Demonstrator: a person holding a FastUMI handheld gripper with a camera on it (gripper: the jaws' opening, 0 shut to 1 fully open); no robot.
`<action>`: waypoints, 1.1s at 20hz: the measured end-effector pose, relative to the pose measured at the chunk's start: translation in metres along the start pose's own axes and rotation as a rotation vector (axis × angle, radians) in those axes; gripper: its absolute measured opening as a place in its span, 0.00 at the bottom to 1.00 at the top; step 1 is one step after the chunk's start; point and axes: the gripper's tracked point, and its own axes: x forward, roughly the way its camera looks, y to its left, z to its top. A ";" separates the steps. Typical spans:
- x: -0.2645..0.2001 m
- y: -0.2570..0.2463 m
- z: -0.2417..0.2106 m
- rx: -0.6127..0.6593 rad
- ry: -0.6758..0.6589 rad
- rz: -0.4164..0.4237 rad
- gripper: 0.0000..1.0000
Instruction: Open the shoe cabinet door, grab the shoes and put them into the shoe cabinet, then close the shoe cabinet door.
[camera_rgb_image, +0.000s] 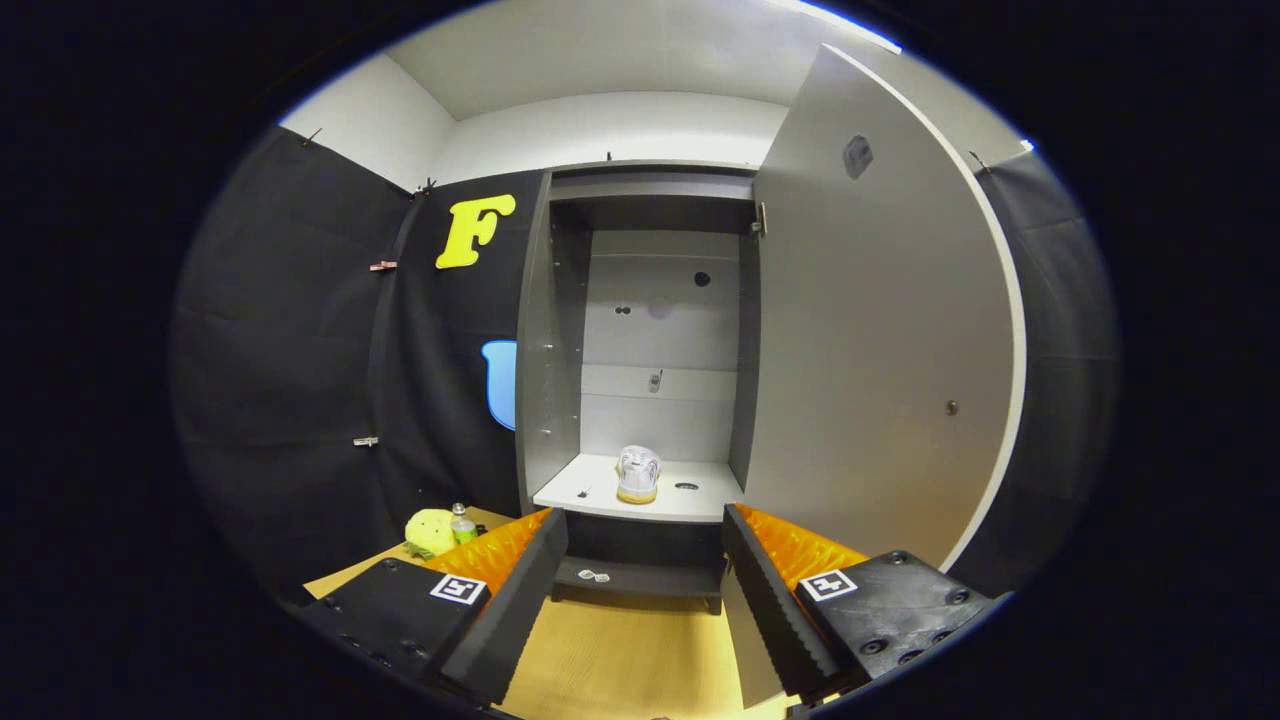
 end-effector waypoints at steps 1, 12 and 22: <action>0.002 0.001 -0.001 -0.003 0.001 -0.010 0.98; 0.008 0.012 -0.005 0.005 0.026 -0.047 0.98; 0.012 0.027 -0.013 0.029 0.044 -0.039 0.98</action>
